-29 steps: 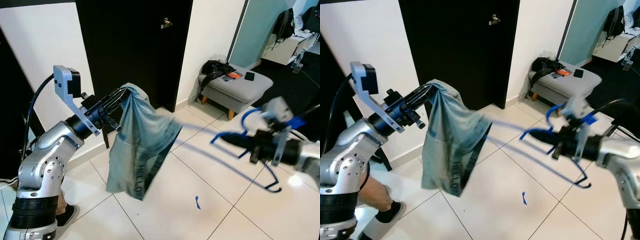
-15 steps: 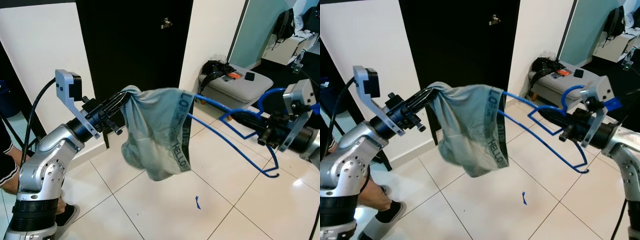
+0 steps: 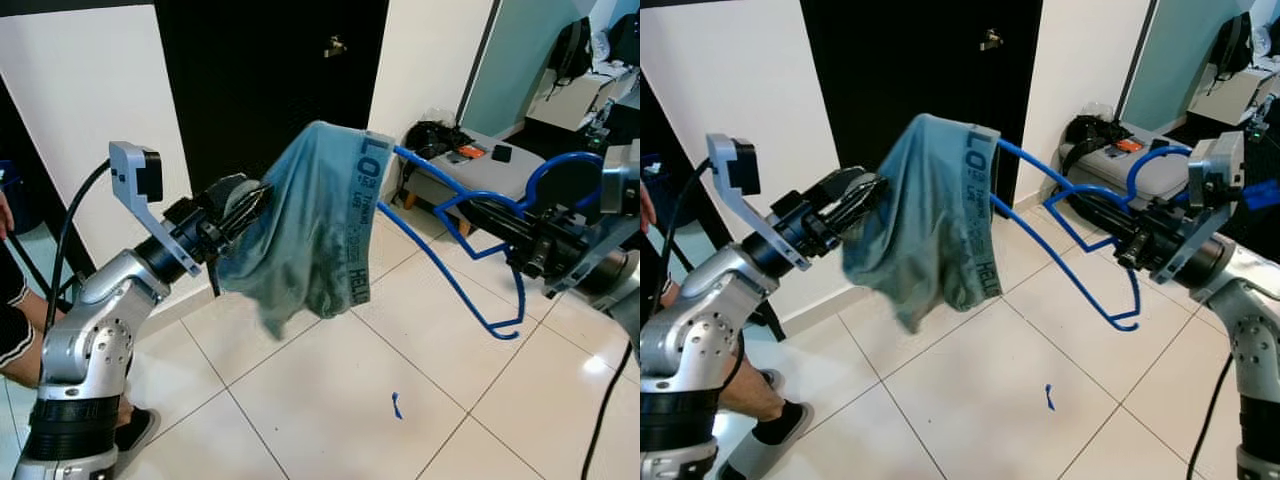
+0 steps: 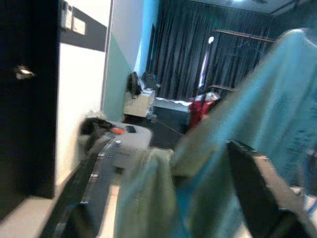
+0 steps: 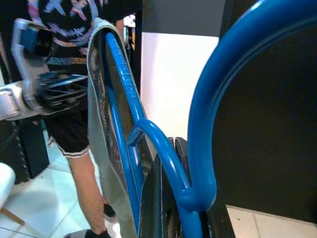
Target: Hang hanger
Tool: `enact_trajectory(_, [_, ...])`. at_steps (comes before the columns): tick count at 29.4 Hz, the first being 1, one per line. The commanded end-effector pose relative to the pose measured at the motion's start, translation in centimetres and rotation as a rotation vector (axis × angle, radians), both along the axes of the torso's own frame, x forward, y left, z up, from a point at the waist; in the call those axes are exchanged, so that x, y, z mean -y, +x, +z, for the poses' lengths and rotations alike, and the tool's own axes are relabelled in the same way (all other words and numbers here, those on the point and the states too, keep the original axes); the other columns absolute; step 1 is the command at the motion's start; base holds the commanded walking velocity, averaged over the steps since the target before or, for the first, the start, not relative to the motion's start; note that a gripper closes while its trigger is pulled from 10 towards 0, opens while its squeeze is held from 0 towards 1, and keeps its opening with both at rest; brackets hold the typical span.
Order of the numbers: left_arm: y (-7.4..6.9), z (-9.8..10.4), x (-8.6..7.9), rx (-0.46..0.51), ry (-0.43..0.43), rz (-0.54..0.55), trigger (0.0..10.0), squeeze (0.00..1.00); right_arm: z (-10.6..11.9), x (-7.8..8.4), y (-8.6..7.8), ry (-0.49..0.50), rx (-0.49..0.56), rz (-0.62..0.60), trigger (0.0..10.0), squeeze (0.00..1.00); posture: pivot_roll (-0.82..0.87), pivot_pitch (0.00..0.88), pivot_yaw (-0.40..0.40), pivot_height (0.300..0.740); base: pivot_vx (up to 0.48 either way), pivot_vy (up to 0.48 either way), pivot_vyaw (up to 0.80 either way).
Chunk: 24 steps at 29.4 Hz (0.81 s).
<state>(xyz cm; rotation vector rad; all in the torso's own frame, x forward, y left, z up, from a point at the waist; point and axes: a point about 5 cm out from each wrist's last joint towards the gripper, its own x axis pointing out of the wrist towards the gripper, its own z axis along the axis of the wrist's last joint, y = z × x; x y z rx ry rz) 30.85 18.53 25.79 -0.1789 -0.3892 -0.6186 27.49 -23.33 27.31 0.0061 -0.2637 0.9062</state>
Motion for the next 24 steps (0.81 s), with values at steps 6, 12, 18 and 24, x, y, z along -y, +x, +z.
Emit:
enact_trajectory(6, [1.0, 0.3, -3.4, -0.006, 0.045, 0.241, 10.0, 1.0, 0.1, 0.0, 0.2, 0.026, 0.006, -0.03, 10.0, 0.0, 0.01, 0.0, -0.039, 0.74, 0.0, 0.0, 0.0])
enact_trajectory(12, [0.8, 1.0, -4.5, 0.01, 0.025, 0.342, 10.0, 1.0, -0.5, -0.5, 1.2, 0.047, -0.013, -0.088, 10.0, 0.0, 0.01, 0.0, -0.043, 0.74, 0.0, 0.0, 0.0])
enact_trajectory(18, [-0.5, 2.5, -1.9, 0.067, -0.033, 0.214, 10.0, 0.65, -0.5, -1.7, 2.8, 0.129, -0.013, -0.158, 10.0, 0.0, 0.03, 0.0, -0.05, 0.74, 0.0, 0.0, 0.0])
enact_trajectory(24, [-1.3, 2.6, 4.2, 0.088, -0.063, 0.03, 10.0, 0.0, -0.7, -3.3, 4.1, 0.185, -0.024, -0.18, 10.0, 0.0, 0.03, 0.0, -0.051, 0.74, 0.0, 0.0, 0.0])
